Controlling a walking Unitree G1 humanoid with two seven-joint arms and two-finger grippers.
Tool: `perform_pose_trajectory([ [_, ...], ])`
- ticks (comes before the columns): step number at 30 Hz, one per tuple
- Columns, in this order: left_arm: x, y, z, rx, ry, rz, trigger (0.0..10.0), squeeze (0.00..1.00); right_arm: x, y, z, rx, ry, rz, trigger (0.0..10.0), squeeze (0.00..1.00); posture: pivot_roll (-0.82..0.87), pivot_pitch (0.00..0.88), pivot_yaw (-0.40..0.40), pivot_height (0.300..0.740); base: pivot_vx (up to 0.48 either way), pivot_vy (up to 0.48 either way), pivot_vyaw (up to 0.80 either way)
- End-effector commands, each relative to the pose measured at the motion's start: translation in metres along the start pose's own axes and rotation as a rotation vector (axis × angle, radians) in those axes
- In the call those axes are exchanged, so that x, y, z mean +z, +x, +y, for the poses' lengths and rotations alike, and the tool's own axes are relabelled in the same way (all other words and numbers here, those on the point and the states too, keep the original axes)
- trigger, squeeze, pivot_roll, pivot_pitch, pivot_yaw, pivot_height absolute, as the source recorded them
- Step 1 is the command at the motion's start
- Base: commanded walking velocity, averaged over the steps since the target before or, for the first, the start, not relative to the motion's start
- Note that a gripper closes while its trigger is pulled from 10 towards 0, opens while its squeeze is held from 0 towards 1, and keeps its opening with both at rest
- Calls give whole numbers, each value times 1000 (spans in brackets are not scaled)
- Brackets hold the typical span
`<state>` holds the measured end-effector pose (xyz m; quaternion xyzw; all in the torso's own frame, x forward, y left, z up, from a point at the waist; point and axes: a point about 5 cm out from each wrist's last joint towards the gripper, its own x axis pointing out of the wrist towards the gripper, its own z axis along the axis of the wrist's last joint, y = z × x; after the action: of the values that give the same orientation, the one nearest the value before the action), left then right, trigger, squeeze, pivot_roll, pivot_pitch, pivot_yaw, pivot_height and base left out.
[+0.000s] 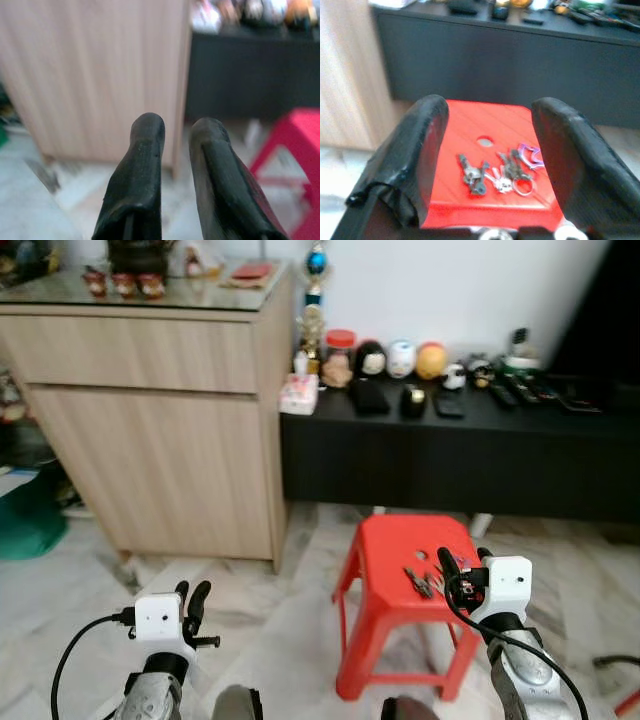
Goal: Hang keys on a hook
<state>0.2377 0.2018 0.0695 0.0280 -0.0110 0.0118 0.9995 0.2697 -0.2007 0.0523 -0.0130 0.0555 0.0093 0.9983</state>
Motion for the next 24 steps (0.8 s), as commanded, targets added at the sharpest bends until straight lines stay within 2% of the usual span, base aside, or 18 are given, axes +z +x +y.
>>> perform_pose_trajectory([
  [1, -14, -10, 3, 11, -8, 74, 10000, 0, 6, 1, 10, 21, 15, -19, 10000, 0, 21, 0, -68, 613, 0, 0, 0],
  [5, -14, -13, 8, 23, -8, 73, 10000, 0, 4, -3, 14, 61, 16, -6, 10000, 0, 24, 0, -68, 613, 0, 0, 0],
  [13, -13, -15, 4, -24, -10, 103, 10000, 0, -7, -8, -1, -17, 46, 44, 10000, 0, 16, 0, -34, 613, 0, 0, 0],
  [14, -17, -19, 7, -13, -11, 122, 10000, 0, -20, -14, -5, -61, 68, 119, 10000, 0, 13, 0, -28, 613, 0, 0, 0],
  [17, -20, -23, 10, -8, -10, 137, 10000, 0, -31, -21, -7, -79, 115, 169, 10000, 0, 23, 0, -34, 613, 0, 0, 0],
  [19, -21, -27, 12, 5, -10, 145, 10000, 0, -38, -25, -8, -85, 114, 198, 10000, 0, 23, 0, -38, 613, 0, 0, 0],
  [24, -21, -31, 13, 15, -16, 149, 10000, 0, -38, -25, -9, -82, 107, 198, 10000, 0, 23, 0, -47, 613, 0, 0, 0],
])
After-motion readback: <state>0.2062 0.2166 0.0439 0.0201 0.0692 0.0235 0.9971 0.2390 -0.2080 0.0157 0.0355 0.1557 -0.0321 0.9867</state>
